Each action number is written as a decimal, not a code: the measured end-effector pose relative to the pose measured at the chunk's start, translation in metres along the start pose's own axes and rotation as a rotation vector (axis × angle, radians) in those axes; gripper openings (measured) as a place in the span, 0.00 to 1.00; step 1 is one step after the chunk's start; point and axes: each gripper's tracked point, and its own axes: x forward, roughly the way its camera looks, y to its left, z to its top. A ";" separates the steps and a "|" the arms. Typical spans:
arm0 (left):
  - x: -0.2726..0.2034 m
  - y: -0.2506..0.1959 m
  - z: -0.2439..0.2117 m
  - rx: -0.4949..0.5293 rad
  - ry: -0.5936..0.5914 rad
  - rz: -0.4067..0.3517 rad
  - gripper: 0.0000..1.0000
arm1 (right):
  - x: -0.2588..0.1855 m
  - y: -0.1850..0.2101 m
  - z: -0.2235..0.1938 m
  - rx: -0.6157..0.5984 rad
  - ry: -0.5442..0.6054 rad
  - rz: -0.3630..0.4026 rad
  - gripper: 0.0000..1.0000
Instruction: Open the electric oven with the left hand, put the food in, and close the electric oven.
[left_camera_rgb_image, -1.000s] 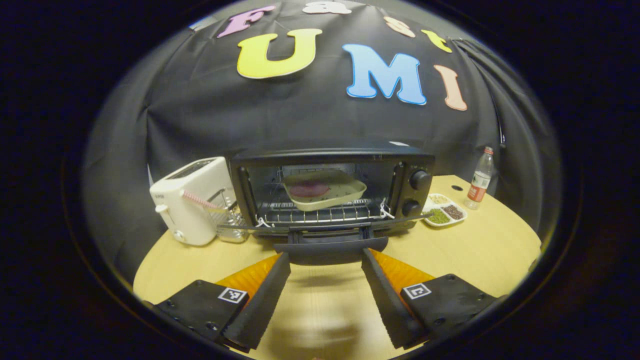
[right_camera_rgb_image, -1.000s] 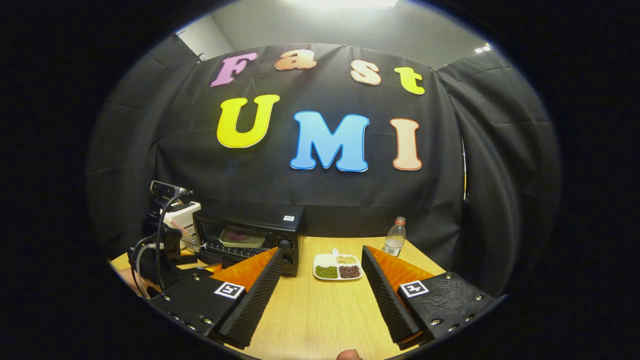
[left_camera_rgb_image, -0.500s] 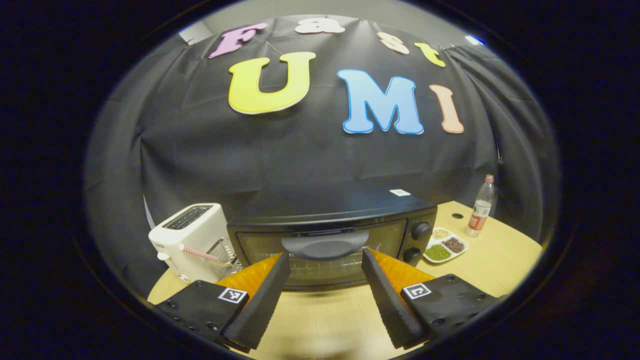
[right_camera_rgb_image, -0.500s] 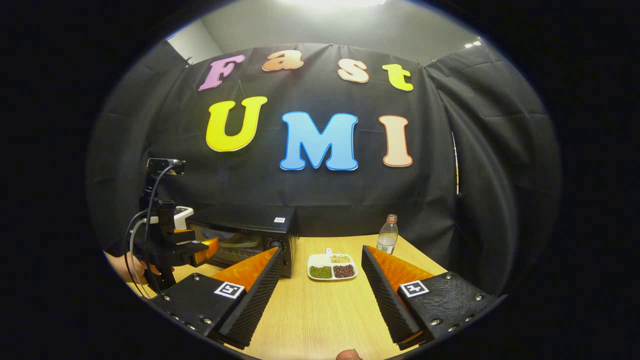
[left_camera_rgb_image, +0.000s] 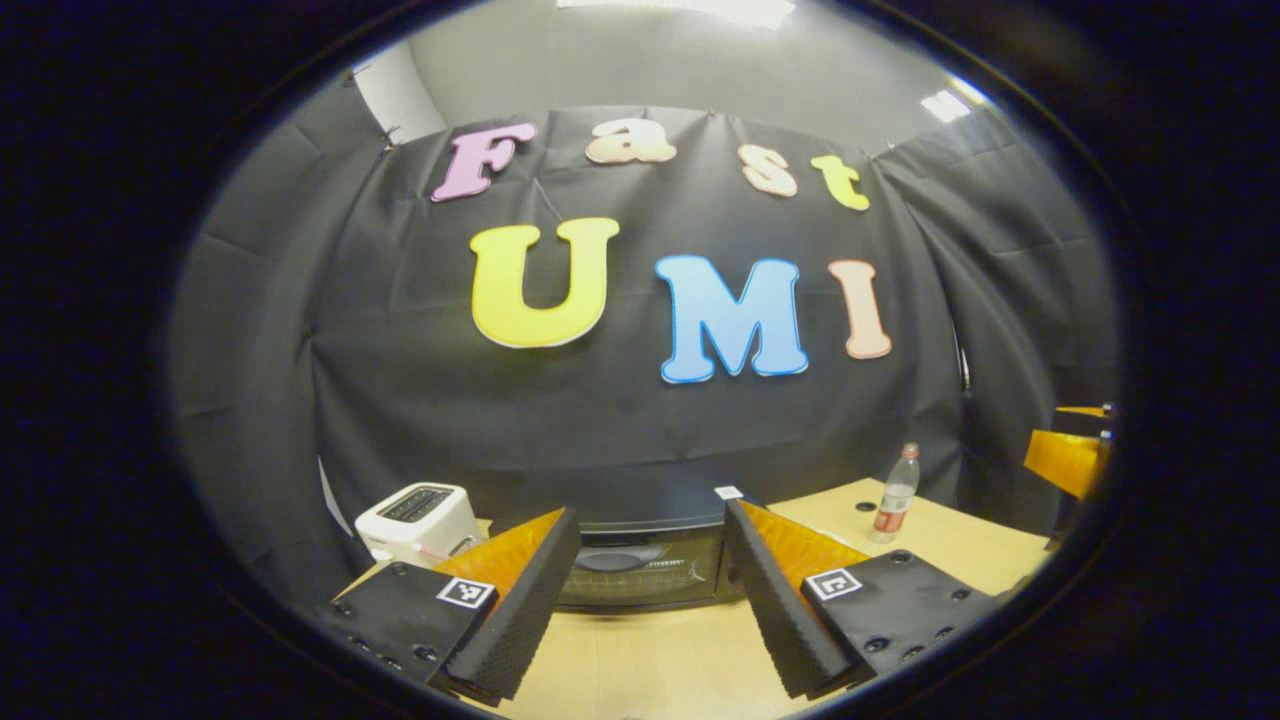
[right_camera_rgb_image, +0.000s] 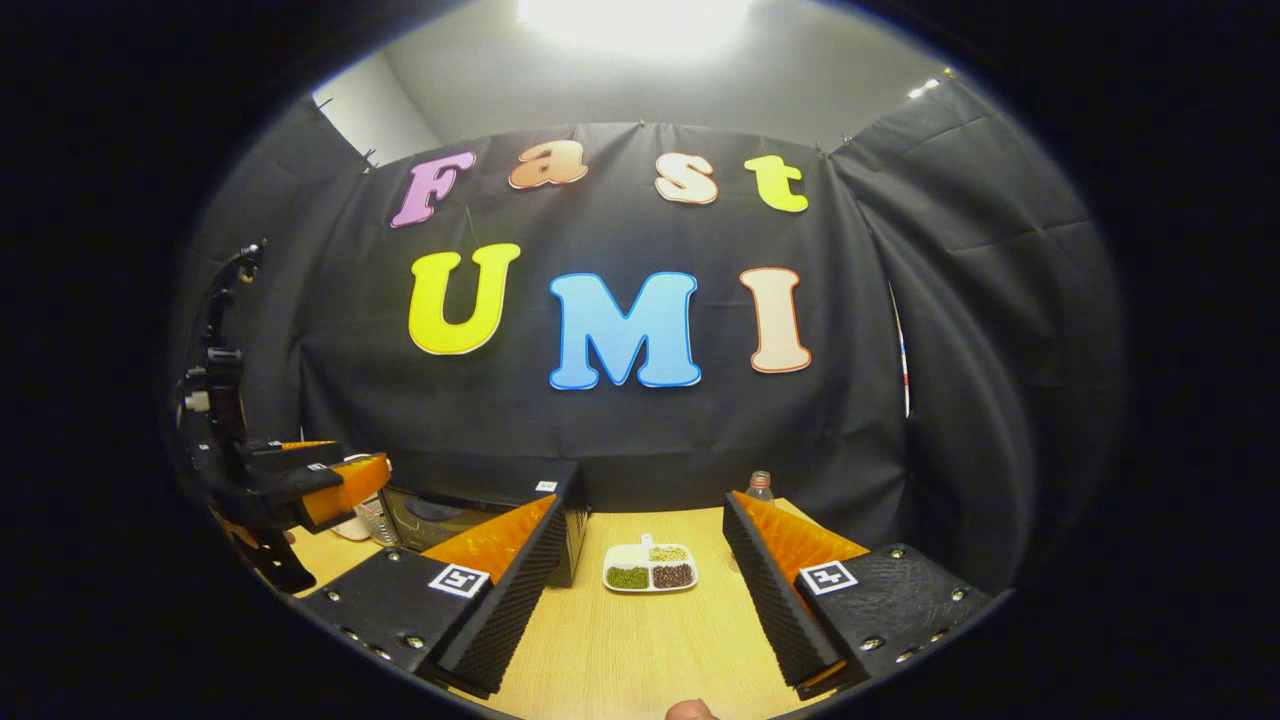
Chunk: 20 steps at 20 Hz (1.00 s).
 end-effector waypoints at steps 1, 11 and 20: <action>-0.016 -0.004 0.009 -0.005 -0.008 0.018 1.00 | -0.007 -0.007 0.005 0.000 -0.008 0.007 0.97; -0.147 -0.059 0.046 0.017 -0.041 0.084 1.00 | -0.074 -0.057 0.010 0.019 -0.037 0.078 0.97; -0.209 -0.043 0.040 -0.010 -0.045 0.088 1.00 | -0.103 -0.045 0.017 -0.011 -0.053 0.067 0.97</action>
